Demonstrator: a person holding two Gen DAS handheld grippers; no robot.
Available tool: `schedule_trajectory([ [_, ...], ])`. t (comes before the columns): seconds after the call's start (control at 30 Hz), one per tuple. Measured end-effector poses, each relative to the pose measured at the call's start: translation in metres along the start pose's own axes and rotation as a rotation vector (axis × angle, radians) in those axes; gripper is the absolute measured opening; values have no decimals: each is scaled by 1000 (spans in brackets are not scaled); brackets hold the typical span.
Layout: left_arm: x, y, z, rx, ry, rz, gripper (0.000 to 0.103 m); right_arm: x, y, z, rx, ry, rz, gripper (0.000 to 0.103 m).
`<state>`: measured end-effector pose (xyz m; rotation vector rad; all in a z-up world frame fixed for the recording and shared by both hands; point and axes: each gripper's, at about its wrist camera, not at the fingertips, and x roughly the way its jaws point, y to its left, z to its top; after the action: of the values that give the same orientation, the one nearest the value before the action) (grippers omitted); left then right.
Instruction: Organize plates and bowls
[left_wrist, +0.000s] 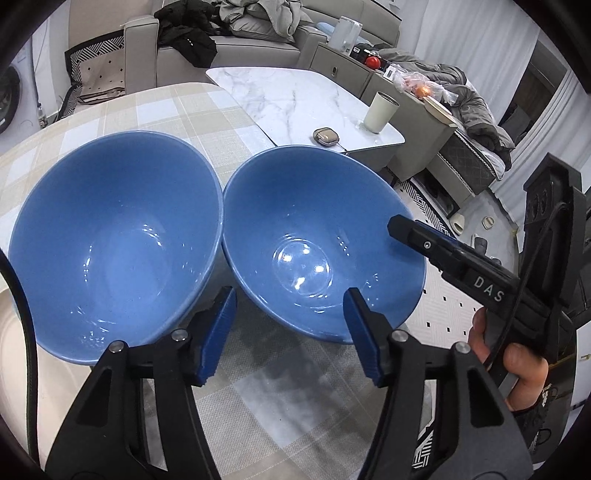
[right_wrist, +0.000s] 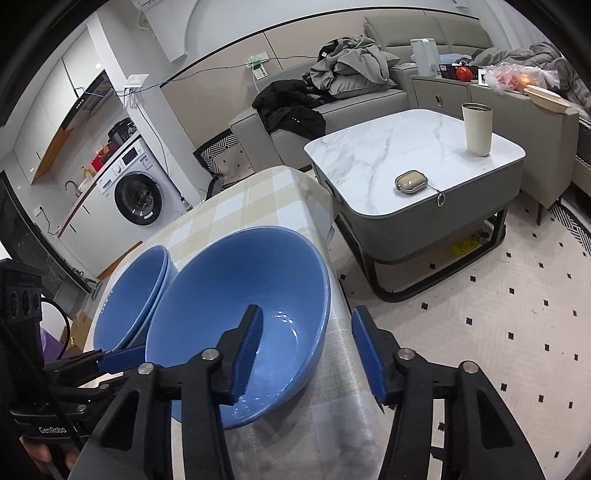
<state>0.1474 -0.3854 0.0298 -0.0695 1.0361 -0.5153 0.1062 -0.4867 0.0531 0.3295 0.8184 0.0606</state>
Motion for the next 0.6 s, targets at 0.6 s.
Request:
schedule_trajectory([
  [0.6, 8, 1, 2, 36, -3, 43, 33, 4, 3, -2, -44, -10, -22, 24],
])
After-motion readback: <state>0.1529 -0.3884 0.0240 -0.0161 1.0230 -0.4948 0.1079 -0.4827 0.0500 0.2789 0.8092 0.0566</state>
